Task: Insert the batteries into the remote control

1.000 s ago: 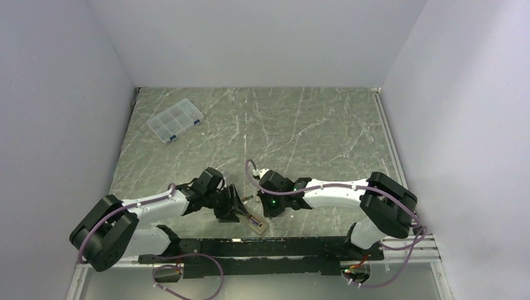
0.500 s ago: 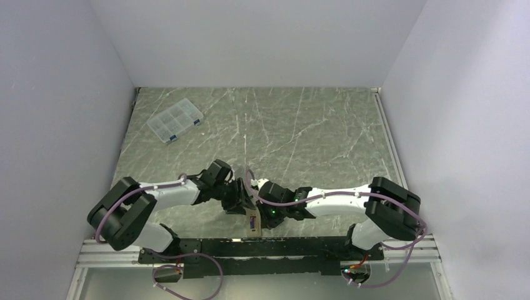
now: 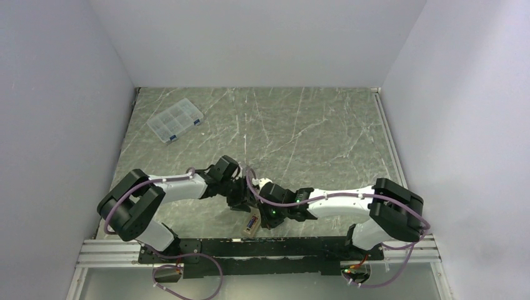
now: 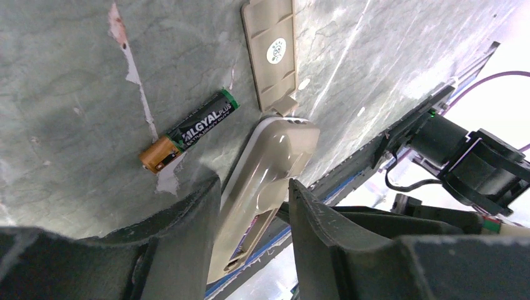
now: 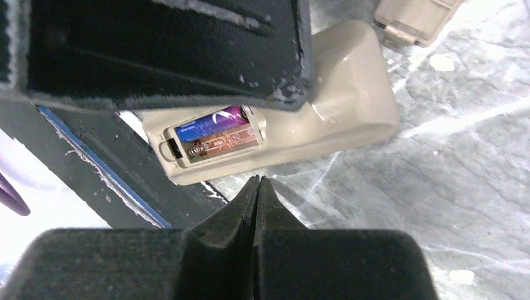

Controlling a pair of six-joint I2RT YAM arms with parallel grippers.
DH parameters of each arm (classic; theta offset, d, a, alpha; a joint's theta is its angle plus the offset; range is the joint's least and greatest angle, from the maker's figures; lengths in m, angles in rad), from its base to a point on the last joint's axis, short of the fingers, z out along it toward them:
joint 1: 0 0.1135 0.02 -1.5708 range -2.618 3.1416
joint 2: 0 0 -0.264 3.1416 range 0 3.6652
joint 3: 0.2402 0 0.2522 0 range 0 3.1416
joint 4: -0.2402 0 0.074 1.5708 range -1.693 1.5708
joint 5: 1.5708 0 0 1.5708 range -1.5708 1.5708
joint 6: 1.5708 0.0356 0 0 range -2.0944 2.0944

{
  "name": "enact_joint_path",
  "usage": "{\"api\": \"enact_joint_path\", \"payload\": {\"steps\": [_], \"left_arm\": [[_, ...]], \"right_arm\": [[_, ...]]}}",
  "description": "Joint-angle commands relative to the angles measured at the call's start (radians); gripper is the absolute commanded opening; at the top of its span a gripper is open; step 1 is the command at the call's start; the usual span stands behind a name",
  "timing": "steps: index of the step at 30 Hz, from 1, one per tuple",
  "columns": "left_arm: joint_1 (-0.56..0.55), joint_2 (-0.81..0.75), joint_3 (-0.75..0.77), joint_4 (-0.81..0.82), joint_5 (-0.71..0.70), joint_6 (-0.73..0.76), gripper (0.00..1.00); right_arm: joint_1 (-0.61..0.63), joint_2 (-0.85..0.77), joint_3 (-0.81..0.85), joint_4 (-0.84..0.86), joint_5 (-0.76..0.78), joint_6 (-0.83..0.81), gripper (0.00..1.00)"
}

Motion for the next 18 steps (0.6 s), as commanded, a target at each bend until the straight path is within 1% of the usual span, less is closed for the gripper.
{"api": "enact_joint_path", "payload": {"steps": [1, 2, 5, 8, 12, 15, 18], "left_arm": [[-0.004, -0.036, 0.046, -0.112, -0.079, 0.064, 0.50], [-0.004, -0.054, 0.054, -0.136, -0.093, 0.072, 0.51], [-0.003, -0.109, 0.078, -0.217, -0.139, 0.098, 0.52], [-0.002, -0.172, 0.108, -0.311, -0.184, 0.128, 0.53], [0.000, -0.275, 0.139, -0.429, -0.254, 0.164, 0.54], [0.001, -0.344, 0.147, -0.498, -0.287, 0.178, 0.56], [0.003, -0.403, 0.144, -0.550, -0.310, 0.178, 0.57]], "right_arm": [[0.005, -0.060, 0.036, -0.052, 0.069, -0.006, 0.00], [0.005, -0.072, 0.049, -0.077, 0.078, -0.011, 0.01], [0.005, -0.100, 0.077, -0.123, 0.116, -0.020, 0.10], [0.003, -0.130, 0.110, -0.170, 0.154, -0.029, 0.23], [0.000, -0.168, 0.149, -0.186, 0.194, -0.077, 0.32], [-0.012, -0.183, 0.179, -0.184, 0.217, -0.131, 0.36], [-0.023, -0.164, 0.220, -0.188, 0.221, -0.200, 0.38]]}}
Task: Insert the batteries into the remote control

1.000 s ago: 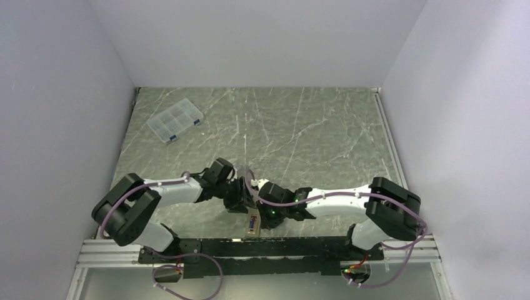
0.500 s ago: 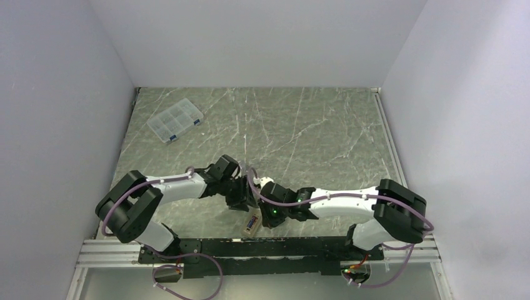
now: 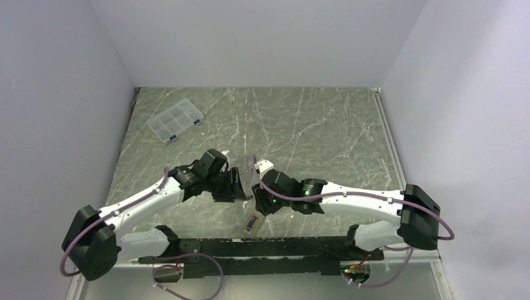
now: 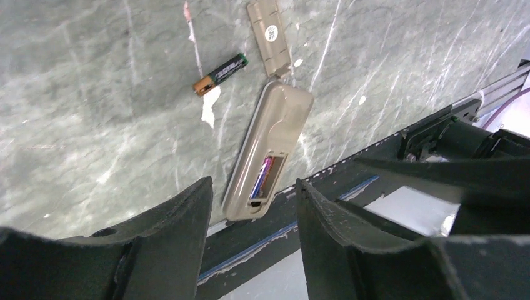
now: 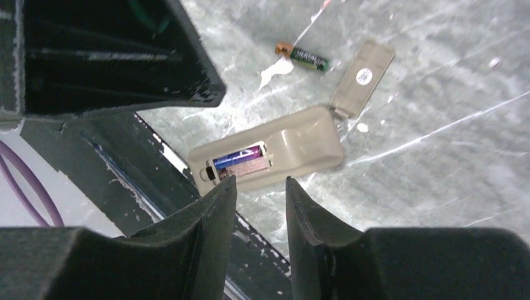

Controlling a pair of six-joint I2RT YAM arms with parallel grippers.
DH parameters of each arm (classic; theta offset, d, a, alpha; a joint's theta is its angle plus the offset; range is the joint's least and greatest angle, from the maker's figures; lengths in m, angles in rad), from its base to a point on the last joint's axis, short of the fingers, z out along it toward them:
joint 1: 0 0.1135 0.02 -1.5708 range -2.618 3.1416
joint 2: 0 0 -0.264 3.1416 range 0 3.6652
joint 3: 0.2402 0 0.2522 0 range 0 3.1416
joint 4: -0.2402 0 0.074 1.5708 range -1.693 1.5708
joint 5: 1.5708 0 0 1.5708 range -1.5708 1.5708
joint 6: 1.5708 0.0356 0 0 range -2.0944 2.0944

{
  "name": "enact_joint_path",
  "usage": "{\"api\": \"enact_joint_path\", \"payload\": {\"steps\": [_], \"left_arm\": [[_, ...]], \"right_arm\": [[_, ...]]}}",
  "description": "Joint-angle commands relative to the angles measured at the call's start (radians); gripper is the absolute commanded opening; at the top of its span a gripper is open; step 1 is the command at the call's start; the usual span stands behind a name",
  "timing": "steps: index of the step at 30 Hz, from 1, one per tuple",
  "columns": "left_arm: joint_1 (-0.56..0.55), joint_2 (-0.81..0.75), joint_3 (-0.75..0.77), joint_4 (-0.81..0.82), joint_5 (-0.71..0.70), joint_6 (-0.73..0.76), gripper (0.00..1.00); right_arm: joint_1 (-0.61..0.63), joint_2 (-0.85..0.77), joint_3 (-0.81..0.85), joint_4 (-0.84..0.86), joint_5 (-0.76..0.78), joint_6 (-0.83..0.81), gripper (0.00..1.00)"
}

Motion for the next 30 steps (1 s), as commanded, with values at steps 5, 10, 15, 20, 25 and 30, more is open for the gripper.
{"api": "enact_joint_path", "payload": {"steps": [5, 10, 15, 20, 25, 30], "left_arm": [[0.005, -0.170, -0.006, -0.179, -0.095, 0.008, 0.59], [0.005, -0.269, -0.041, -0.219, -0.110, -0.030, 0.59], [0.006, -0.339, -0.086, -0.238, -0.106, -0.063, 0.59], [0.007, -0.393, -0.113, -0.257, -0.108, -0.084, 0.59], [0.007, -0.431, -0.131, -0.265, -0.103, -0.087, 0.60], [0.007, -0.449, -0.142, -0.251, -0.074, -0.085, 0.60]], "right_arm": [[-0.043, 0.069, 0.150, -0.025, 0.013, -0.212, 0.42], [-0.101, 0.144, 0.214, -0.038, -0.085, -0.323, 0.42], [-0.157, 0.238, 0.306, -0.085, -0.140, -0.356, 0.43], [-0.168, 0.353, 0.386, -0.130, -0.187, -0.280, 0.42], [-0.168, 0.408, 0.384, -0.111, -0.228, -0.164, 0.44], [-0.168, 0.413, 0.341, -0.075, -0.202, -0.027, 0.46]]}}
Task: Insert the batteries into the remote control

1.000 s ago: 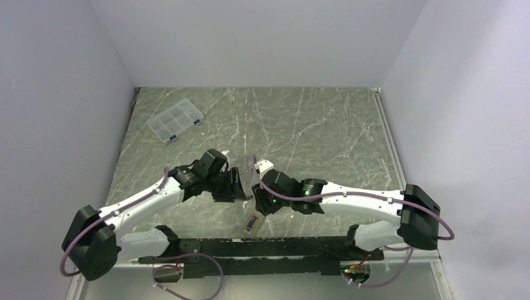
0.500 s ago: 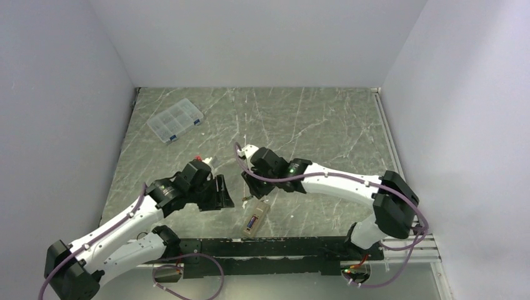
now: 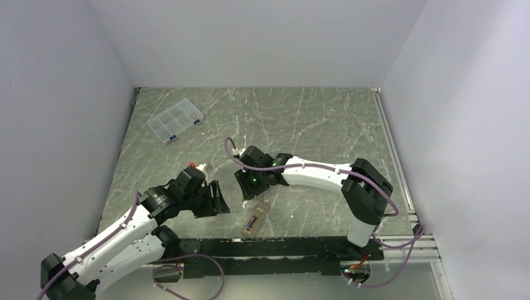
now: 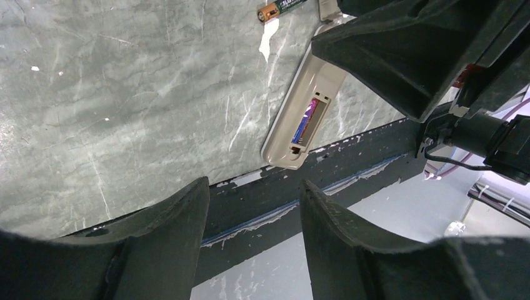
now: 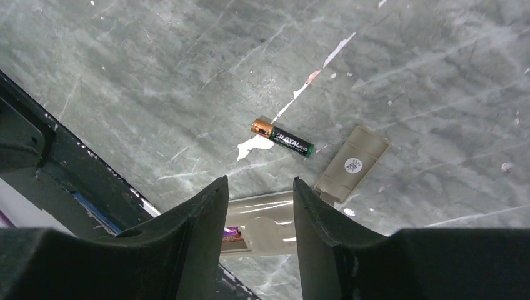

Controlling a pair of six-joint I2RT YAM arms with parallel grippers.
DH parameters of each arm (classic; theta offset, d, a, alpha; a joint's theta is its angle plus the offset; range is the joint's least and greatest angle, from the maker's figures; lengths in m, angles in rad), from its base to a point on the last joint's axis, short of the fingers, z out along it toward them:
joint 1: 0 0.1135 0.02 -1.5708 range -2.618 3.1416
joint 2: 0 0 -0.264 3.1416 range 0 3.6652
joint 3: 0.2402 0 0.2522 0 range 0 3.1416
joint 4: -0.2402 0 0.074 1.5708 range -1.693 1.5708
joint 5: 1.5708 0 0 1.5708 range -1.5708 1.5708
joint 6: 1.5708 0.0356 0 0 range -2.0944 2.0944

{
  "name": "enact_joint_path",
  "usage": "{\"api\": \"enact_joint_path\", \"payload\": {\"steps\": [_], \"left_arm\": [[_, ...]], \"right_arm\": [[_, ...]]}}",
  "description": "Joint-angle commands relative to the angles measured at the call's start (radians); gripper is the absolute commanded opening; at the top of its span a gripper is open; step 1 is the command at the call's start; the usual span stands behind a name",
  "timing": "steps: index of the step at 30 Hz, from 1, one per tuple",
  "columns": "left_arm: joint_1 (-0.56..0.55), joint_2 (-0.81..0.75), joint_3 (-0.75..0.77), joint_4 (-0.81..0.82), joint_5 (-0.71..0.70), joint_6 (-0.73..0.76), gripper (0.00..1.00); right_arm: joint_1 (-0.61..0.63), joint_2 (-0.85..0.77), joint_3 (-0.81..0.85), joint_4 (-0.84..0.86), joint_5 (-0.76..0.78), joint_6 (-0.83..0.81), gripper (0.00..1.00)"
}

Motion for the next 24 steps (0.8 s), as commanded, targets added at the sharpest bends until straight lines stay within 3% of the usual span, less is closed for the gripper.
{"api": "enact_joint_path", "payload": {"steps": [1, 11, 24], "left_arm": [[0.004, -0.024, -0.013, 0.016, 0.020, -0.015, 0.60], [0.005, -0.051, -0.051, 0.064, 0.074, 0.000, 0.60], [0.004, -0.080, -0.069, 0.099, 0.130, 0.019, 0.60]], "right_arm": [[0.000, -0.028, -0.034, 0.055, -0.001, 0.169, 0.46], [0.013, -0.055, -0.150, 0.230, 0.053, 0.500, 0.53], [0.015, 0.007, -0.109, 0.167, 0.128, 0.702, 0.52]]}}
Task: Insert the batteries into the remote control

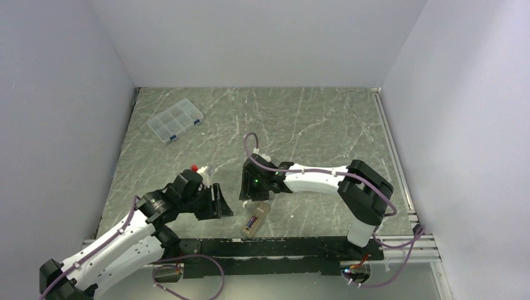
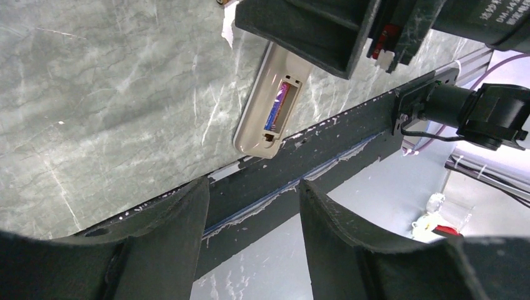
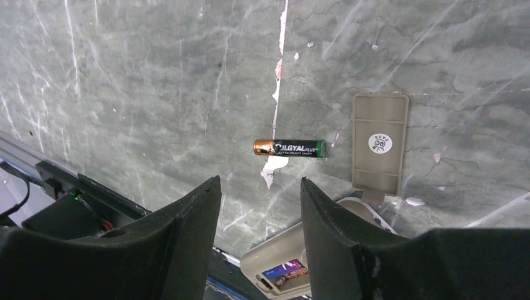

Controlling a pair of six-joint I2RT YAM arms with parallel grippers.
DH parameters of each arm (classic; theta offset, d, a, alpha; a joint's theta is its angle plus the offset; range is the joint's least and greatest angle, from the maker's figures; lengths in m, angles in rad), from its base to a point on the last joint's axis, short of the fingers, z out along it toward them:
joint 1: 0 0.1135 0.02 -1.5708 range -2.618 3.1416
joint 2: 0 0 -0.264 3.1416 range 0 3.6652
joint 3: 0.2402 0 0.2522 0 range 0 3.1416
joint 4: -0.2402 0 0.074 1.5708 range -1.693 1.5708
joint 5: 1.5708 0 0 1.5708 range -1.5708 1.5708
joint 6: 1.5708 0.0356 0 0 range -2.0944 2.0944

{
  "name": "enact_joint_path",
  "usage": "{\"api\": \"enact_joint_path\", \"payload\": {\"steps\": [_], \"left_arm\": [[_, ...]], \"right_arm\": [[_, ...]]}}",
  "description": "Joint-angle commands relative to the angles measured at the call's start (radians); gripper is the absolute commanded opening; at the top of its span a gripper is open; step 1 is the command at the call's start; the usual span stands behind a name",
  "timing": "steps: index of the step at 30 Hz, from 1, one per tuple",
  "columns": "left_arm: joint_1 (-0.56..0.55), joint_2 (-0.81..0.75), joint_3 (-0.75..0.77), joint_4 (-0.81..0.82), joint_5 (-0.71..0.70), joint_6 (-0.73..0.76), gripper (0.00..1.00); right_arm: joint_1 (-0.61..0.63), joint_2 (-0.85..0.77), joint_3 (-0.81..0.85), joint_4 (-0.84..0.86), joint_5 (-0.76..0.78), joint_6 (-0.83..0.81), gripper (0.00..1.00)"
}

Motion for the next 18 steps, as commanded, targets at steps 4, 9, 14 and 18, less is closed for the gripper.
{"api": "enact_joint_path", "payload": {"steps": [4, 9, 14, 18], "left_arm": [[0.003, -0.015, -0.013, 0.043, 0.050, 0.019, 0.60], [0.003, -0.016, -0.017, 0.051, 0.062, 0.023, 0.60], [0.003, -0.018, -0.018, 0.055, 0.071, 0.025, 0.60], [0.003, -0.024, -0.020, 0.056, 0.078, 0.025, 0.60]], "right_arm": [[0.003, 0.033, 0.035, -0.019, 0.060, 0.128, 0.52], [0.002, 0.066, 0.039, -0.028, 0.060, 0.173, 0.50], [0.002, 0.075, 0.031, -0.029, 0.084, 0.198, 0.49], [0.002, 0.100, 0.052, -0.070, 0.114, 0.195, 0.48]]}}
